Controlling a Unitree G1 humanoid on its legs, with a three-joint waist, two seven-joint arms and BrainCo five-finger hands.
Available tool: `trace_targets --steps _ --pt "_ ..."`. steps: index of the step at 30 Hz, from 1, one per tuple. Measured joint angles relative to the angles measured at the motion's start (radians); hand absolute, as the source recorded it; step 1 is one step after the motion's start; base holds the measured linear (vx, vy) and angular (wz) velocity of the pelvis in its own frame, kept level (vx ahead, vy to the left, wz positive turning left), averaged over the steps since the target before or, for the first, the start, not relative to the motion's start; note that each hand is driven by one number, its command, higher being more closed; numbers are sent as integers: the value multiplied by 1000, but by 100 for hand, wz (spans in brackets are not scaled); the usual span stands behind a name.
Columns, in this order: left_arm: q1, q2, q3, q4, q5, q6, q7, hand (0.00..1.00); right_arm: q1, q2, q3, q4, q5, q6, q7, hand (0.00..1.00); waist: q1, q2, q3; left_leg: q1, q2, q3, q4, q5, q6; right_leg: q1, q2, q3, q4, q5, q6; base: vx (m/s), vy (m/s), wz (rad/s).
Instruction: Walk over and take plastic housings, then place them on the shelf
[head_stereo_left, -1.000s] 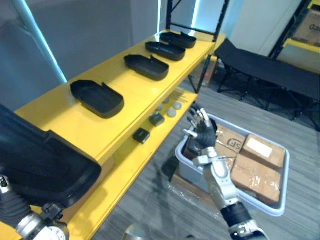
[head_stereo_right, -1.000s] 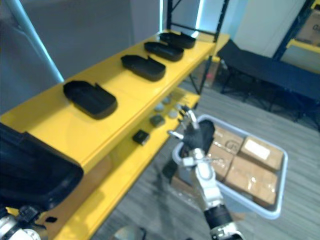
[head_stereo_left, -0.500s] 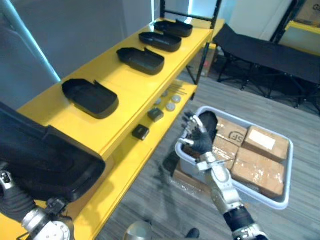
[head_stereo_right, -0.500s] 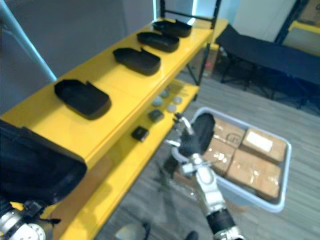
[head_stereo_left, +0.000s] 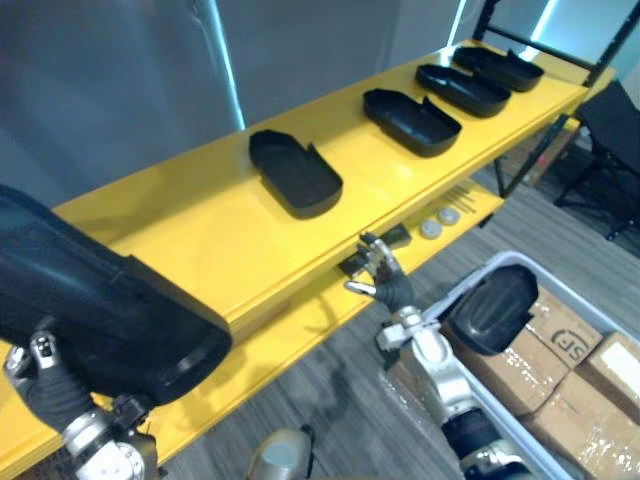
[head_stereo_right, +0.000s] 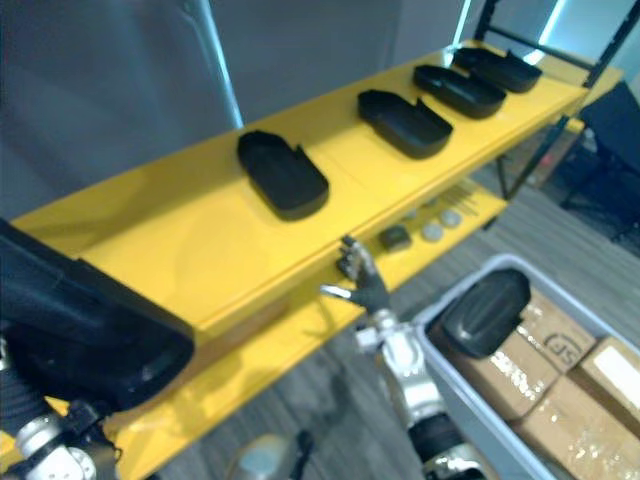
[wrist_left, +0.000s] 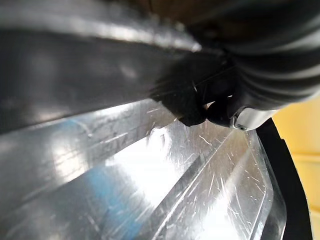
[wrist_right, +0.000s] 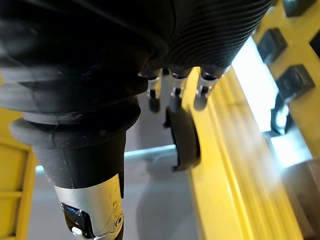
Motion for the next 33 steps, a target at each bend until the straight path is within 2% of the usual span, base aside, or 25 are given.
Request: trace_targets --steps 2,4,6,8,10,11,12,16,22,25,30,33 --pt "-61 104 -75 24 0 -8 -56 100 80 -2 -33 -60 -19 -14 -22 0 -48 -17 -1 8 -17 -48 -55 29 14 -33 -5 161 52 -38 -23 -13 71 73" --pt "-114 152 -111 40 -1 -20 -74 100 116 -3 -65 -85 -28 -24 -21 0 -54 -29 -6 -2 -22 -66 -81 57 10 -63 -8 212 80 -57 -16 11 -18 44" --pt "-196 178 -145 45 2 -32 -70 100 114 -17 -116 -97 -37 -60 -15 0 -76 -47 8 -41 -29 -74 -86 97 -1 -102 -18 212 100 -82 5 -8 -73 27" --pt "-247 177 -162 39 10 -41 -48 100 71 -40 -153 -101 -37 -80 -8 0 -76 -30 51 -56 -22 -54 -83 106 -8 -126 -18 217 101 -93 21 -47 -55 -24" --pt "-292 175 -172 30 22 -42 -19 100 -15 -68 -171 -103 -37 -84 20 0 -82 -2 93 -81 -5 -24 -70 108 -11 -162 -8 241 106 -95 27 -109 -59 -39" --pt "-306 175 -172 26 26 -42 -14 100 -38 -70 -171 -106 -37 -84 25 0 -85 2 105 -88 -1 -20 -64 108 -11 -173 -6 244 115 -95 27 -136 -62 -23" --pt "-329 175 -172 17 38 -43 -3 100 -72 -71 -171 -118 -37 -86 25 0 -91 4 126 -104 5 -18 -49 108 -11 -195 -4 247 137 -103 33 -143 -66 -12" --pt "-373 167 -172 13 49 -44 15 100 -109 -48 -168 -176 -37 -94 23 0 -96 -15 209 -128 8 -14 -12 103 -23 -261 -21 269 255 -161 36 -118 -60 -7" --pt "-303 125 -170 11 54 -44 18 100 -66 -19 -141 -202 -37 -99 24 0 -93 -21 224 -152 26 12 74 57 -41 -287 -21 294 312 -200 38 -78 -19 -15" --pt "-267 117 -168 -1 69 -44 24 100 -46 -2 -118 -253 -37 -133 24 0 -98 -21 224 -172 30 14 111 41 -44 -317 -24 300 360 -226 30 -72 -16 -10" --pt "-266 102 -161 -5 148 -47 87 100 -48 6 -118 -268 -36 -153 26 0 -97 -20 223 -181 22 3 116 46 -52 -330 -41 288 406 -250 32 -38 -20 11" --pt "-272 105 -143 -36 204 -48 120 100 -52 3 -133 -281 -36 -166 32 0 -100 -19 221 -170 -3 -34 124 44 -54 -295 -58 246 425 -276 40 20 -33 36"
